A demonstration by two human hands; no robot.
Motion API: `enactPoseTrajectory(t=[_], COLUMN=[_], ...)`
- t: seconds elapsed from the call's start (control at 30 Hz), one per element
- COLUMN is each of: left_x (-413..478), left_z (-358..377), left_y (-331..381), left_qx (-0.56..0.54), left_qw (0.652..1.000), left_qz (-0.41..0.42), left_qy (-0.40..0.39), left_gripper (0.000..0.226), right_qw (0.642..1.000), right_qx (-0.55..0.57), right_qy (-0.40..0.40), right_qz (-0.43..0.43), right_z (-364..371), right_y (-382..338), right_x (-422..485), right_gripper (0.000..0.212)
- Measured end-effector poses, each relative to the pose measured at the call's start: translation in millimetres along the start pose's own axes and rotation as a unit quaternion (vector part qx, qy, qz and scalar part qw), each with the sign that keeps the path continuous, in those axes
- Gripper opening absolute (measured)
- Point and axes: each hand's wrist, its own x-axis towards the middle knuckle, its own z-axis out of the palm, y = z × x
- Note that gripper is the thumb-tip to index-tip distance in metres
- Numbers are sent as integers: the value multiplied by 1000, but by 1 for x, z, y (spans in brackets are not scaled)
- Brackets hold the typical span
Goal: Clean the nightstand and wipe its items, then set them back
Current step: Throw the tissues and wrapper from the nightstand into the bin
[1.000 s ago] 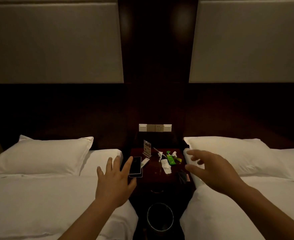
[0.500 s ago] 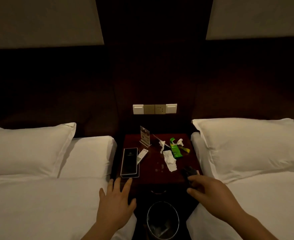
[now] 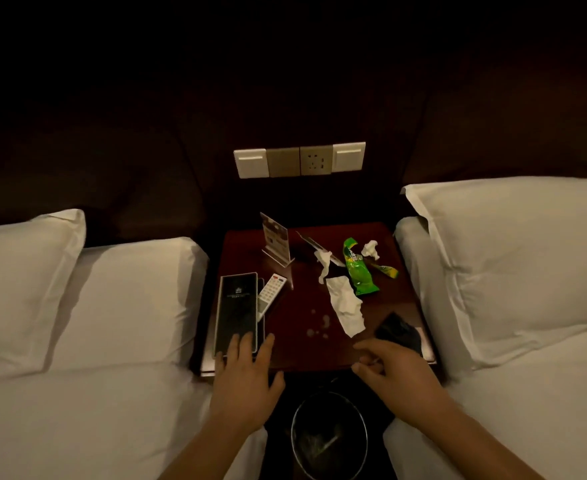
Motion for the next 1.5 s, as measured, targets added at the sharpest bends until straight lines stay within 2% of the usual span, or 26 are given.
enactPoseTrajectory(t=[0.23,0.33,0.47,0.63,0.7,0.8,0.9,1.1,1.17,1.3,1.43,1.5], left_x=[82,111,132,139,144,148,148,147,146,146,145,145], left_z=[89,124,152,169,169,166,166,164,163,162,163,163], left_y=[17,13,4,1,-2,-6,-7,-5,-5,-4,-4,-5], left_qx=[-58,-102,-57,28,60,90,79,41,38,34,33,35], left_qw=[994,991,995,991,988,984,983,984,983,983,984,983], left_qz=[88,80,61,90,111,127,132,140,140,139,133,133], left_qy=[-11,16,47,91,92,85,101,107,108,117,117,118], left_gripper=[64,60,58,58,59,59,59,63,63,62,63,63], right_qw=[997,995,996,988,981,966,973,966,966,972,960,962], right_qx=[50,62,-16,-150,-184,-239,-194,-44,13,89,97,125], right_qy=[41,68,84,16,14,62,102,215,209,190,232,218], right_qz=[45,44,-5,-41,-55,-76,-74,-136,-149,-110,-123,-105], right_z=[51,66,79,91,94,97,101,100,105,120,143,165], right_y=[44,64,90,121,126,129,129,118,110,109,121,134], right_x=[72,108,159,203,213,219,211,152,128,90,43,24], right_gripper=[31,34,52,75,69,38,14,5,4,7,14,13])
